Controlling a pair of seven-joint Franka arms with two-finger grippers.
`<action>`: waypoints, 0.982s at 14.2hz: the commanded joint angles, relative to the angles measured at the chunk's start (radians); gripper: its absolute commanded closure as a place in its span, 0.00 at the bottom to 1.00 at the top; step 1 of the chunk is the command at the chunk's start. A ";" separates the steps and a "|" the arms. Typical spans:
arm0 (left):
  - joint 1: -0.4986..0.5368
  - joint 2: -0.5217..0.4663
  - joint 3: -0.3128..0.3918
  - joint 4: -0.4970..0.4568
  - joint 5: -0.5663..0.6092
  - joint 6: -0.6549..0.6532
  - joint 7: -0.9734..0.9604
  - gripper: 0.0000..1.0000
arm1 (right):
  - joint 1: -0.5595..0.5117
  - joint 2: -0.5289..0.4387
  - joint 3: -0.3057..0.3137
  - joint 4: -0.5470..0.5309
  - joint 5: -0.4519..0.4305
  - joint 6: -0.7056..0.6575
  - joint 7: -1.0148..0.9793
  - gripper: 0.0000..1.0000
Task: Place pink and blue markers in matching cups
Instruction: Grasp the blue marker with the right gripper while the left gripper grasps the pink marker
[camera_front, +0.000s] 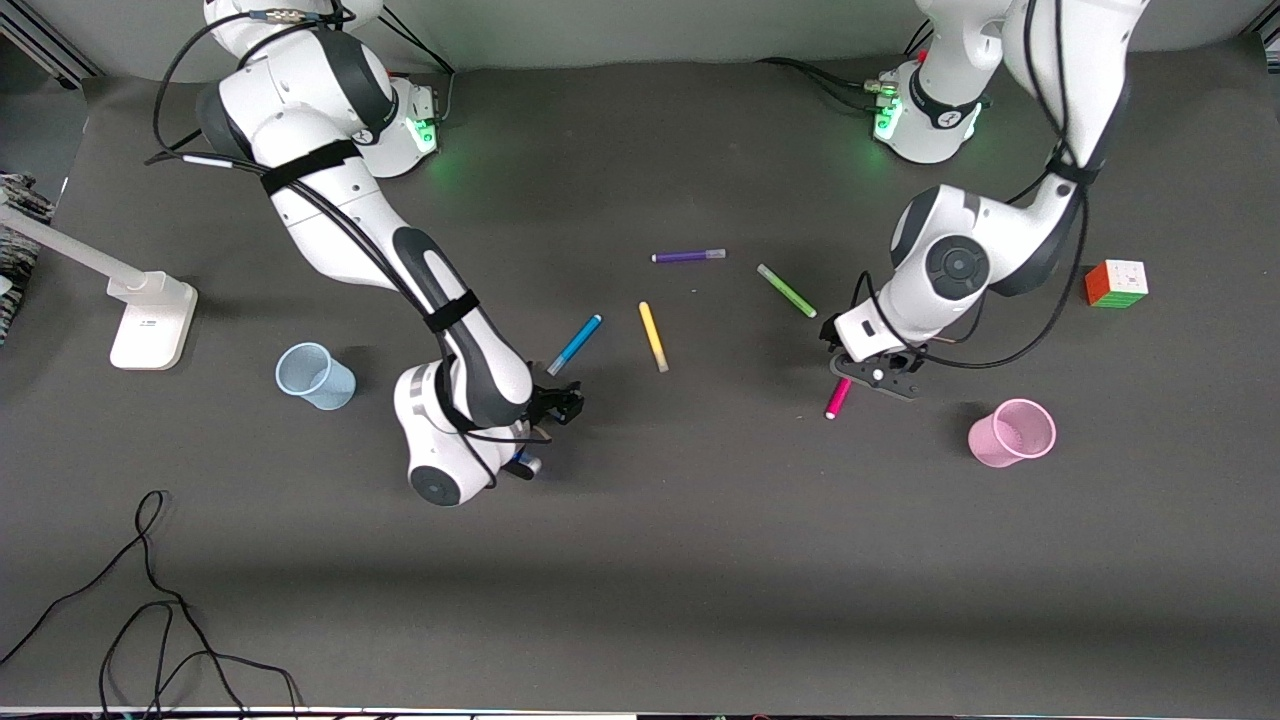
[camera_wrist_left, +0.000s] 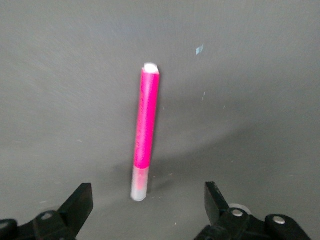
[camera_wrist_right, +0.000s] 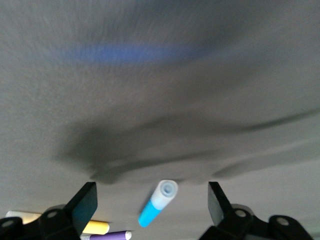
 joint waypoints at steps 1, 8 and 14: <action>-0.006 0.036 0.014 -0.008 0.055 0.034 -0.008 0.01 | 0.014 0.030 -0.001 0.034 0.029 -0.022 0.046 0.06; 0.004 0.084 0.023 0.009 0.060 0.072 -0.013 0.42 | 0.011 0.032 -0.001 0.039 0.029 -0.035 0.052 0.67; 0.001 0.079 0.028 0.024 0.059 0.034 -0.051 1.00 | 0.011 0.038 -0.001 0.030 0.019 -0.039 0.050 1.00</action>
